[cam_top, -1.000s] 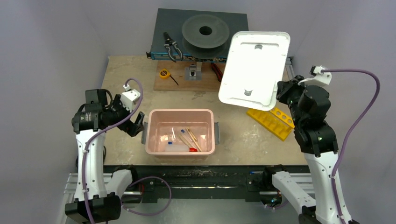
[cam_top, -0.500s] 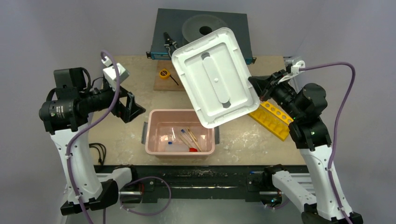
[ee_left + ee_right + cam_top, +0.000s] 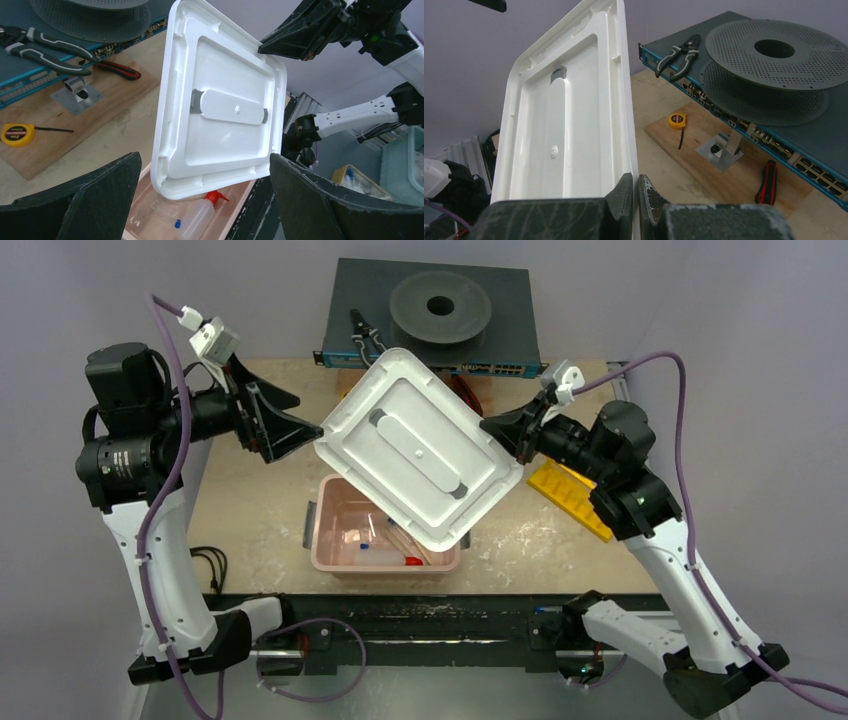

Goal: Organize the chemistry lab equipment

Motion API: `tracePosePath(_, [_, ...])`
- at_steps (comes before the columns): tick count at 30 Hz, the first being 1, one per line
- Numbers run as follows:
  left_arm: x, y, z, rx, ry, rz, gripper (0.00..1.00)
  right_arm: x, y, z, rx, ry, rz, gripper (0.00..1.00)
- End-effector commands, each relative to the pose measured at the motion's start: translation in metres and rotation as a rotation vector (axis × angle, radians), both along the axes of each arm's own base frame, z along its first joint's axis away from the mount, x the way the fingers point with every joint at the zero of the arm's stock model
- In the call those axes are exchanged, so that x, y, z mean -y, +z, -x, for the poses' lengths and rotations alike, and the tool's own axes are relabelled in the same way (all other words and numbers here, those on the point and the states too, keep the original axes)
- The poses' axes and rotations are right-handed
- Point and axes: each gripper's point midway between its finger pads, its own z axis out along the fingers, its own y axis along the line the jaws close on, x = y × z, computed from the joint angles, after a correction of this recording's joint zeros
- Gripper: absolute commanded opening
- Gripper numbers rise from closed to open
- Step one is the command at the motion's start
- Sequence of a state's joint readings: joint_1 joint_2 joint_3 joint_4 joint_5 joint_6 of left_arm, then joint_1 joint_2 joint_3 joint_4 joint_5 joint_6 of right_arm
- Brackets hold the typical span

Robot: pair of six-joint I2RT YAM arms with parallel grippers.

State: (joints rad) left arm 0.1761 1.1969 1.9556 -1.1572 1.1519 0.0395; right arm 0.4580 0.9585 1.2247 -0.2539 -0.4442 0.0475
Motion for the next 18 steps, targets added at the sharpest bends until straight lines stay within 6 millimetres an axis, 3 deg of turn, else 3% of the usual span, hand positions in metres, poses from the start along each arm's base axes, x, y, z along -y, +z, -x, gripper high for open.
tracePosePath(1, [0.009, 0.006, 0.004, -0.033, -0.079, 0.081, 1.0, -0.009, 0.042, 0.019, 0.158, 0.093, -0.033, 0.0])
tracePosePath(8, [0.001, -0.022, -0.013, -0.047, -0.03, 0.023, 1.0, -0.024, 0.035, 0.021, 0.171, 0.186, 0.0, 0.0])
tracePosePath(18, [0.01, -0.052, -0.005, -0.146, -0.125, 0.063, 1.0, -0.04, 0.041, 0.019, 0.182, 0.226, -0.014, 0.0])
